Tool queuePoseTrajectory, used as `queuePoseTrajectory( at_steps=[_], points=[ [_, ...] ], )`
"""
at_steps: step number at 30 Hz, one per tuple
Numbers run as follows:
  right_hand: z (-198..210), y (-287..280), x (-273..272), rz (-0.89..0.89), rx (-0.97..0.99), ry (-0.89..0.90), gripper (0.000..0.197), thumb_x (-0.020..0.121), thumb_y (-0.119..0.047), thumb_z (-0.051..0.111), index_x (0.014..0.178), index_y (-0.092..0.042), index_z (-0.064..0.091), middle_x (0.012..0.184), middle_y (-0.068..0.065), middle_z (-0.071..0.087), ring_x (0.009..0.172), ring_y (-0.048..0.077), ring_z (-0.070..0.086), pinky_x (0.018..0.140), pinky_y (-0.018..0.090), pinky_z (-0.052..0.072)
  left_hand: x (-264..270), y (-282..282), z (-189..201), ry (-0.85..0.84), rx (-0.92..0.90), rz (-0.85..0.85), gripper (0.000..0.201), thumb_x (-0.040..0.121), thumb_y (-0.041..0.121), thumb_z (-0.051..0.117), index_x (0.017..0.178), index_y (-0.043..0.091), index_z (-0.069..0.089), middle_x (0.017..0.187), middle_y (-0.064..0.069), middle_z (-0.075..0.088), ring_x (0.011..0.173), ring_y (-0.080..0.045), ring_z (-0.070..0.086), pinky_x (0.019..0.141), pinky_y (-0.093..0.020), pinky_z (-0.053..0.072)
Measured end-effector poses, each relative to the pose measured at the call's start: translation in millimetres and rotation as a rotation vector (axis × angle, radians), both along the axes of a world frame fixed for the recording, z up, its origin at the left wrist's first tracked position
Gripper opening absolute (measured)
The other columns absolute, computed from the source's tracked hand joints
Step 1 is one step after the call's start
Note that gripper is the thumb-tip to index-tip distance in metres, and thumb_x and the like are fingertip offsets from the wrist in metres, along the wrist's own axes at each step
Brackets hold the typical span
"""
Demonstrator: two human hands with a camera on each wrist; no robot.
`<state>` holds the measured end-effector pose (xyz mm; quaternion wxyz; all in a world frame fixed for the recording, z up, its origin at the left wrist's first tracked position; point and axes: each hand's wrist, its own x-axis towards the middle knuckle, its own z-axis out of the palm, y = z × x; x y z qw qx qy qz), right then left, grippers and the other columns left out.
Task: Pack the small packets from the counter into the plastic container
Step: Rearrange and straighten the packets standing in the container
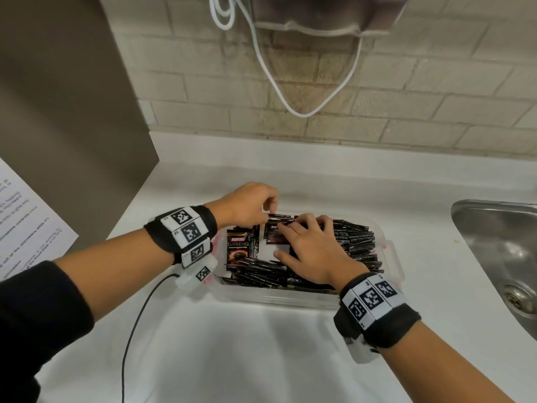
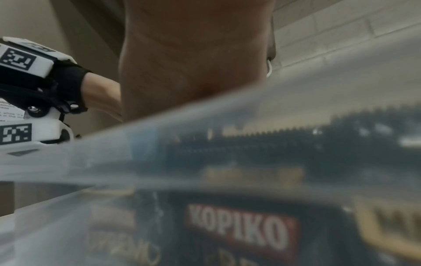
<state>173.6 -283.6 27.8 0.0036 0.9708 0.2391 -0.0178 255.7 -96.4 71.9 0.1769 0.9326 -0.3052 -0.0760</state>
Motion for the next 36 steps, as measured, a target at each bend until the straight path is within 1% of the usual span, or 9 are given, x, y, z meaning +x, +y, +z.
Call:
queuePoseTrajectory(
  at_steps=[3, 6, 10, 14, 17, 19, 24, 28, 36],
  points=[
    [1.6, 3.1, -0.4, -0.036, -0.009, 0.021, 0.069, 0.097, -0.064, 0.027, 0.149, -0.020, 0.034, 0.145, -0.004, 0.046, 0.144, 0.027, 0.018, 0.113, 0.057, 0.005, 0.0, 10.7, 5.1, -0.041, 0.124, -0.019, 0.009, 0.084, 0.013, 0.060, 0.086, 0.018, 0.066, 0.088, 0.004, 0.066, 0.083, -0.015, 0.060, 0.080, -0.038, 0.052],
    [2.1, 4.4, -0.7, -0.050, -0.004, 0.051, 0.071, 0.097, -0.064, 0.024, 0.152, -0.020, 0.030, 0.148, -0.003, 0.043, 0.149, 0.026, 0.011, 0.116, 0.061, -0.005, -3.8, 18.7, 4.6, -0.075, 0.366, -0.076, 0.018, 0.084, 0.024, 0.062, 0.100, 0.025, 0.070, 0.094, 0.008, 0.067, 0.098, -0.017, 0.055, 0.085, -0.033, 0.040],
    [0.3, 5.9, -2.1, -0.061, -0.005, 0.064, 0.072, 0.097, -0.064, 0.023, 0.153, -0.019, 0.027, 0.150, -0.003, 0.041, 0.150, 0.026, 0.008, 0.116, 0.062, -0.007, -10.4, 22.4, -4.7, -0.154, 0.539, -0.168, 0.041, 0.082, 0.039, 0.064, 0.123, 0.033, 0.061, 0.085, 0.012, 0.055, 0.093, -0.013, 0.035, 0.081, -0.034, 0.024],
    [-3.1, 6.1, -4.0, -0.062, -0.007, 0.072, 0.072, 0.098, -0.063, 0.024, 0.154, -0.019, 0.025, 0.151, -0.003, 0.039, 0.150, 0.026, 0.008, 0.116, 0.063, -0.005, -18.4, 22.7, -10.5, -0.241, 0.694, -0.262, 0.064, 0.079, 0.045, 0.065, 0.139, 0.037, 0.044, 0.098, 0.004, 0.047, 0.095, -0.016, 0.032, 0.083, -0.036, 0.026],
    [-4.1, 5.6, -3.6, -0.064, -0.002, 0.071, 0.071, 0.098, -0.062, 0.025, 0.154, -0.020, 0.024, 0.152, -0.004, 0.037, 0.150, 0.025, 0.007, 0.116, 0.063, -0.005, -21.3, 18.1, -9.5, -0.262, 0.772, -0.282, 0.058, 0.081, 0.042, 0.060, 0.138, 0.036, 0.048, 0.104, 0.001, 0.057, 0.101, -0.019, 0.042, 0.092, -0.038, 0.030],
    [-5.0, 5.6, -3.2, -0.061, 0.001, 0.065, 0.070, 0.098, -0.061, 0.025, 0.154, -0.020, 0.025, 0.152, -0.004, 0.037, 0.150, 0.025, 0.007, 0.116, 0.063, -0.005, -23.1, 12.8, -7.8, -0.227, 0.806, -0.305, 0.051, 0.084, 0.035, 0.059, 0.134, 0.034, 0.053, 0.099, 0.002, 0.062, 0.091, -0.017, 0.047, 0.095, -0.037, 0.031],
    [-8.0, 4.7, -3.6, -0.059, 0.020, 0.053, 0.067, 0.099, -0.058, 0.026, 0.154, -0.019, 0.026, 0.151, -0.003, 0.038, 0.150, 0.025, 0.008, 0.117, 0.063, -0.005, -25.4, -3.4, -7.8, -0.133, 0.950, -0.434, 0.062, 0.094, 0.021, 0.059, 0.149, 0.037, 0.035, 0.092, 0.005, 0.039, 0.072, -0.019, 0.047, 0.064, -0.033, 0.046],
    [-8.1, 4.9, -3.6, -0.063, 0.031, 0.053, 0.063, 0.100, -0.054, 0.026, 0.154, -0.020, 0.026, 0.151, -0.004, 0.039, 0.150, 0.024, 0.008, 0.117, 0.062, -0.004, -24.0, -20.5, -12.0, -0.113, 1.103, -0.419, 0.061, 0.093, 0.026, 0.063, 0.148, 0.030, 0.037, 0.122, -0.003, 0.054, 0.084, -0.021, 0.053, 0.060, -0.033, 0.044],
    [-7.1, 4.5, -2.4, -0.064, 0.032, 0.078, 0.065, 0.098, -0.049, 0.034, 0.155, -0.018, 0.022, 0.152, -0.001, 0.036, 0.150, 0.025, 0.006, 0.117, 0.063, -0.005, -23.9, -21.4, -16.4, -0.285, 1.065, -0.443, 0.030, 0.098, 0.016, 0.057, 0.128, 0.020, 0.058, 0.107, -0.001, 0.064, 0.084, -0.020, 0.060, 0.061, -0.031, 0.043]
  ],
)
